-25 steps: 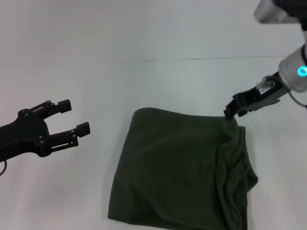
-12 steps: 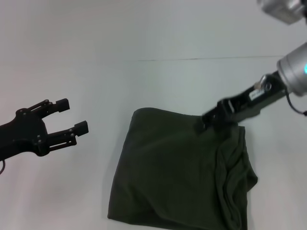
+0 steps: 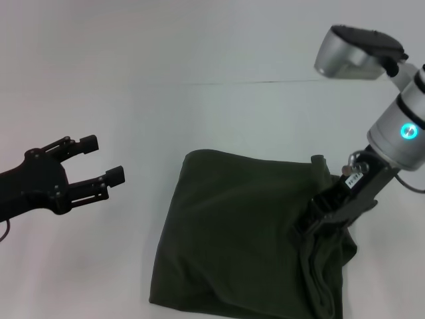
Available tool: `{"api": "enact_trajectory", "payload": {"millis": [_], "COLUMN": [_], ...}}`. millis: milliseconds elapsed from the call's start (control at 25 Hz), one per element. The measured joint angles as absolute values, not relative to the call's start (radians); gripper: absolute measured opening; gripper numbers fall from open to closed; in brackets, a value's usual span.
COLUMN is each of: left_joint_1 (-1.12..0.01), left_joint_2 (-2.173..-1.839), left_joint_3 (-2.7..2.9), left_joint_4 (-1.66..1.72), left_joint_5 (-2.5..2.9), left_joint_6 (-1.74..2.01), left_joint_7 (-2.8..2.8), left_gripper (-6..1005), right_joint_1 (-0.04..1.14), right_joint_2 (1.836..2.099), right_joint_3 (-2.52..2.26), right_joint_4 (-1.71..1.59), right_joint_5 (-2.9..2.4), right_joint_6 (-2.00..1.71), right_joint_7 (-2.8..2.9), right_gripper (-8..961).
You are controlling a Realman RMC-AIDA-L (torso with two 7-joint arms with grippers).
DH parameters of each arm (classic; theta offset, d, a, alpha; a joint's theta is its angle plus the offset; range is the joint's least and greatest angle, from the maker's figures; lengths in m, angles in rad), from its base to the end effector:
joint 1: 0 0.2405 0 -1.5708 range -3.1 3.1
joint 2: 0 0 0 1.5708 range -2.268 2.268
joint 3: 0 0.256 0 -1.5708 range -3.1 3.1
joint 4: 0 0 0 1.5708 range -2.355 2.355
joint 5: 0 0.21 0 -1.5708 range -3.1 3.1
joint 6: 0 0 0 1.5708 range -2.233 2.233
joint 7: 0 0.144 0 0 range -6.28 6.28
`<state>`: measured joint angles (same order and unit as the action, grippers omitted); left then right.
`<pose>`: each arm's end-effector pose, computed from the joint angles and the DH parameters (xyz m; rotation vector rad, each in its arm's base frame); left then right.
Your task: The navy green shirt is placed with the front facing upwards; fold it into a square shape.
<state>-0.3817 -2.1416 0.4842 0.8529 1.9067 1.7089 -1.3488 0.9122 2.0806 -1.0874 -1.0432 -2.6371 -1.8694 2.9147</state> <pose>-0.2798 0.2971 0.0464 -2.4709 -0.5668 -0.8992 0.1481 0.3637 0.0063 -2.4324 1.6702 -0.6038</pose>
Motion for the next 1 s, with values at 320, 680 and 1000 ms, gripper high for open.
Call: {"api": "enact_trajectory", "payload": {"millis": [320,680,1000], "left_joint_1": [-0.39,-0.396,-0.403], "left_joint_2": [-2.146,-2.148,-2.147], "left_joint_3": [0.482,0.484,0.482], "left_joint_4": [0.853,0.851,0.843], "left_joint_5": [1.907,1.907,1.907], "left_joint_6": [1.706,1.7,1.695], "left_joint_7": [-1.348,-1.348,-1.347], "left_gripper": [888,887,888], "right_joint_1": [0.902,0.892,0.879], "right_joint_2": [2.09,2.092,2.088], "right_joint_3": [-1.142,-1.151,-1.151], "right_joint_4": [-1.028,-0.922,-0.901], "right_joint_5": [-2.623,-2.507,-2.508], "right_joint_6": [-1.822,-1.762,-1.758], "right_joint_7": [2.895,2.809,2.787], "right_gripper": [693,693,693]}}
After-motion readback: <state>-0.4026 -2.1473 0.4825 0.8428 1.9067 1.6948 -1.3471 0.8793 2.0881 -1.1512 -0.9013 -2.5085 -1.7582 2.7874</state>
